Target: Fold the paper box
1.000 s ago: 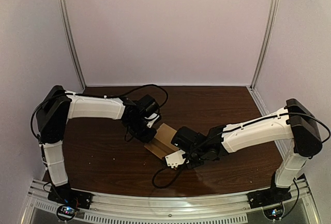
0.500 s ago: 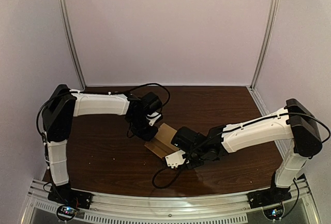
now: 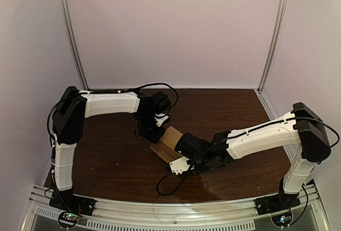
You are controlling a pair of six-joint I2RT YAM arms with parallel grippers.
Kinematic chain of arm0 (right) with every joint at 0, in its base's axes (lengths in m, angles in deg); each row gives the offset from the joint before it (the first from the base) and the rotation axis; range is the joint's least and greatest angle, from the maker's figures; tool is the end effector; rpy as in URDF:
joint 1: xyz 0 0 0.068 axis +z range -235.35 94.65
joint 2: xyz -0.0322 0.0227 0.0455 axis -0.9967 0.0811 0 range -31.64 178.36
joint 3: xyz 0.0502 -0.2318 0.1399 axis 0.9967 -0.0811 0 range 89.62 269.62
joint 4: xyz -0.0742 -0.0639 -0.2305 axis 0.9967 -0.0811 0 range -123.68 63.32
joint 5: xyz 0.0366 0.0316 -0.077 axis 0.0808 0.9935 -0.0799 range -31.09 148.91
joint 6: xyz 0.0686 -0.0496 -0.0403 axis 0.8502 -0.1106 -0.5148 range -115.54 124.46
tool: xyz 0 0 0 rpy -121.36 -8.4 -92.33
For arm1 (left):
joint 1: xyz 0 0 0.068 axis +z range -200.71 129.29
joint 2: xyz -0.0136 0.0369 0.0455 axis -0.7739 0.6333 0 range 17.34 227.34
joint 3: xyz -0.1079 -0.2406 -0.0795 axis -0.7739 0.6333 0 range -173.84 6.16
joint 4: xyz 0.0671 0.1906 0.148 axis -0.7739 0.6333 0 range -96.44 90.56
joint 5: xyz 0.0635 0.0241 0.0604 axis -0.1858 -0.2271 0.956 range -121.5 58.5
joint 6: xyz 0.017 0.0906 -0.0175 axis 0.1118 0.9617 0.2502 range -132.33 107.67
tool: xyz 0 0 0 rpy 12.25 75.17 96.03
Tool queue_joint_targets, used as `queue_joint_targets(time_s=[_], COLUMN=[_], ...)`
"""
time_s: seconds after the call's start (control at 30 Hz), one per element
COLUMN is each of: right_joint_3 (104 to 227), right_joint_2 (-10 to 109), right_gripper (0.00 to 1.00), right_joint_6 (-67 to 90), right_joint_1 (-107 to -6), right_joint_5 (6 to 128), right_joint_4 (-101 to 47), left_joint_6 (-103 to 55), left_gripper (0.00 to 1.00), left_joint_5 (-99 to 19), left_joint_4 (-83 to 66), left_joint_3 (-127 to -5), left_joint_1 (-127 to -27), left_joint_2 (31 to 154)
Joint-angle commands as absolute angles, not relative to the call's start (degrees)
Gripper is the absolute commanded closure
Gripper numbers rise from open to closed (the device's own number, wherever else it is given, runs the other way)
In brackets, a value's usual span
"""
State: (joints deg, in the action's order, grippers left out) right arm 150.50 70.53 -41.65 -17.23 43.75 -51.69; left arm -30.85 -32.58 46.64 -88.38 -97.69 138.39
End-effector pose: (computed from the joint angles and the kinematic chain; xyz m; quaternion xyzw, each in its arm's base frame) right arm 0.1523 0.3199 0.1228 -0.8000 0.5495 -0.0879 0.2244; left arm 0.2864 -0.3094 0.1355 0.2456 0.9651 -0.0569 0.0712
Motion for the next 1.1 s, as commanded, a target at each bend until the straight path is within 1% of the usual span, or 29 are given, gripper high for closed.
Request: queue_joint_targets(time_s=[0.0, 0.27, 0.4, 0.6, 0.7, 0.83, 0.9, 1.07], right_joint_3=[146.2, 145.9, 146.0, 146.4, 146.5, 146.7, 146.9, 147.0], right_joint_2=[78.3, 78.3, 78.6, 78.7, 78.9, 78.9, 79.1, 79.4], right_gripper=[0.6, 0.61, 0.61, 0.61, 0.61, 0.61, 0.61, 0.61], right_joint_6=[-41.9, -41.5, -41.2, -41.0, -40.8, -40.7, -40.6, -40.6], right_joint_1=[-15.3, -15.2, -15.2, -15.3, -15.2, -15.3, -15.2, -15.2], right_joint_5=[58.0, 57.4, 56.5, 56.1, 55.8, 55.7, 55.7, 55.8], right_joint_4=[-61.2, -61.0, -60.9, -61.2, -61.3, -61.4, -61.5, -61.5], left_joint_6=[-30.3, -30.3, -30.4, -30.8, -31.0, -31.1, -31.4, -32.5], left_gripper=[1.0, 1.0, 0.95, 0.81, 0.77, 0.75, 0.75, 0.75], left_joint_5=[-37.6, -37.0, -35.4, -33.3, -32.4, -32.4, -30.2, -28.3], left_joint_4=[46.3, 47.6, 47.6, 47.9, 48.0, 48.5, 48.8, 46.0], left_joint_3=[-93.0, -93.4, -92.5, -90.9, -89.7, -88.7, -87.8, -81.4], left_joint_1=[-98.3, -98.3, -98.3, -98.3, -98.3, -98.3, -98.3, -98.3], left_joint_2=[141.3, 140.2, 137.7, 135.3, 133.9, 131.8, 130.1, 123.8])
